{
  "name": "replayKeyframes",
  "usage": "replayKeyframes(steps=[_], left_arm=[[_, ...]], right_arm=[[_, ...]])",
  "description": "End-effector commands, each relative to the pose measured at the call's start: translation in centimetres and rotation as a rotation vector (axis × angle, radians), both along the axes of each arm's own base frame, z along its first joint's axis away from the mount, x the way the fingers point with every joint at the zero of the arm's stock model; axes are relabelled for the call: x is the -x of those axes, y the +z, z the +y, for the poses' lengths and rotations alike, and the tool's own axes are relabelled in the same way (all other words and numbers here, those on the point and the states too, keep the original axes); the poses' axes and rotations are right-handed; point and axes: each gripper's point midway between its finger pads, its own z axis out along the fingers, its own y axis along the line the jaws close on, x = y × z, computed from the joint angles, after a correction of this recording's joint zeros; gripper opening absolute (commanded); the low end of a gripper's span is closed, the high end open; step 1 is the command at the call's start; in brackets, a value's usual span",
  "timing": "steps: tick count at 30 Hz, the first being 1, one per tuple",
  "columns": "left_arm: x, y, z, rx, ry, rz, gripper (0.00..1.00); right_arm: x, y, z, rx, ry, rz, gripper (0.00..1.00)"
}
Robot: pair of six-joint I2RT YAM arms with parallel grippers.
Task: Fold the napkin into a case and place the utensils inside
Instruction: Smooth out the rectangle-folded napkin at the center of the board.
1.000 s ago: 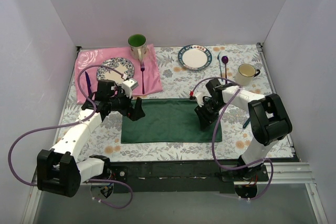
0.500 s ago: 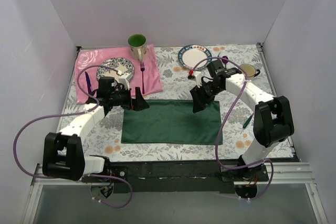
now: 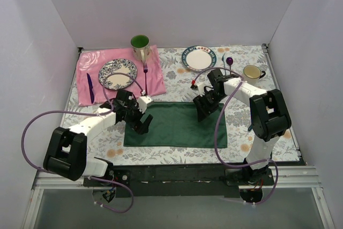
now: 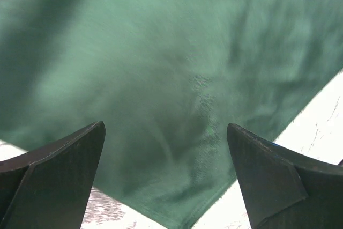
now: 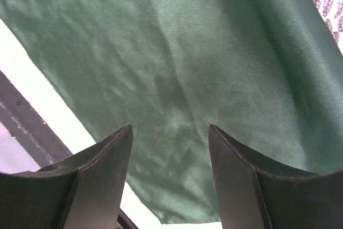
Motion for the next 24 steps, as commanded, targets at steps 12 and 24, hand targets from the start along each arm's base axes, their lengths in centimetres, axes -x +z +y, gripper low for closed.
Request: replayKeyframes(steps=[12,24], left_arm=[[6.0,-2.5,-0.4,-0.099,-0.189,0.107,0.98],[6.5,-0.3,-0.8,-0.085,-0.150,0.118,0.98]], right_arm=[[1.5,-2.2,-1.4,0.056,0.018,0.016,0.67],[2.0,-1.6,-1.9,0.063,0.032,0.002,0.68]])
